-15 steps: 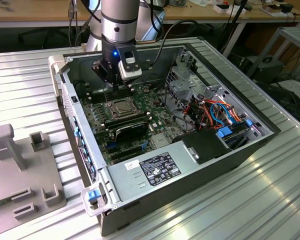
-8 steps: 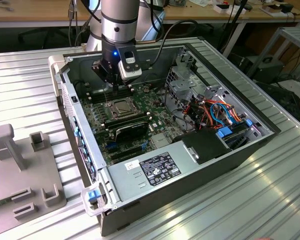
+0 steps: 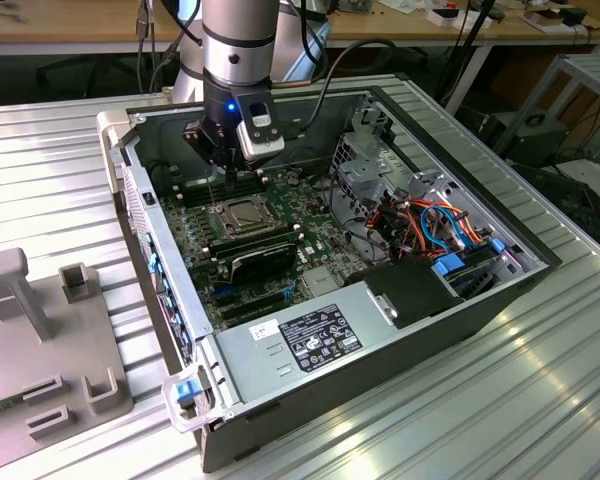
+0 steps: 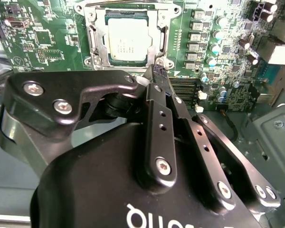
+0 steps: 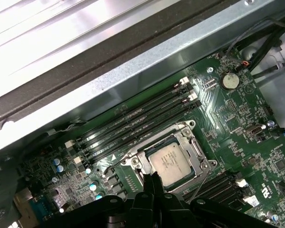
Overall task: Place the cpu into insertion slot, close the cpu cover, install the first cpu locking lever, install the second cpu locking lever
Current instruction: 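Install the first cpu locking lever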
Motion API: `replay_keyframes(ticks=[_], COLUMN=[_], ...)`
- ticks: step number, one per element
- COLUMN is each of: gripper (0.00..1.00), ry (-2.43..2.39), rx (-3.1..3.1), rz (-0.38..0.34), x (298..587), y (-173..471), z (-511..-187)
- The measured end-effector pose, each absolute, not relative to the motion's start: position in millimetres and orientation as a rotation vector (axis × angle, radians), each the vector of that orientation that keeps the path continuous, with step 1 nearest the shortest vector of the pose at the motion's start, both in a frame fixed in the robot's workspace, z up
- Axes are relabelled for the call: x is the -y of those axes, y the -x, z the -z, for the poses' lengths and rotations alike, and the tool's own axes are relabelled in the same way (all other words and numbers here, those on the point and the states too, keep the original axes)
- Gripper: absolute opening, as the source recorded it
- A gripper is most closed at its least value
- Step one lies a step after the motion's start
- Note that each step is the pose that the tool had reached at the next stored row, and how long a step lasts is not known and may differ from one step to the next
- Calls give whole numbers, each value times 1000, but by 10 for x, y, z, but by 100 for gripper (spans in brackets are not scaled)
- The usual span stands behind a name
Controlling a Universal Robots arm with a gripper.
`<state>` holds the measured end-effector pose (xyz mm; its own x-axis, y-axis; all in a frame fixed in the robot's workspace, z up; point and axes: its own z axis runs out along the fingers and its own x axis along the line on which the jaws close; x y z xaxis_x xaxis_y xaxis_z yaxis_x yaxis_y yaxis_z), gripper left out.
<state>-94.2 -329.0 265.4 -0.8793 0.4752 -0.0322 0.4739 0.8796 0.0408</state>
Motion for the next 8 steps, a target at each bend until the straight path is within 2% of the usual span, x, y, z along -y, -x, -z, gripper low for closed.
replay_keyframes(ticks=[4,8], gripper=[11,11], ry=[-701,-450], rx=[-3020,-3085], rz=[-50,-78], x=[3290,3365], y=[964,1306], z=[-2663,-2660])
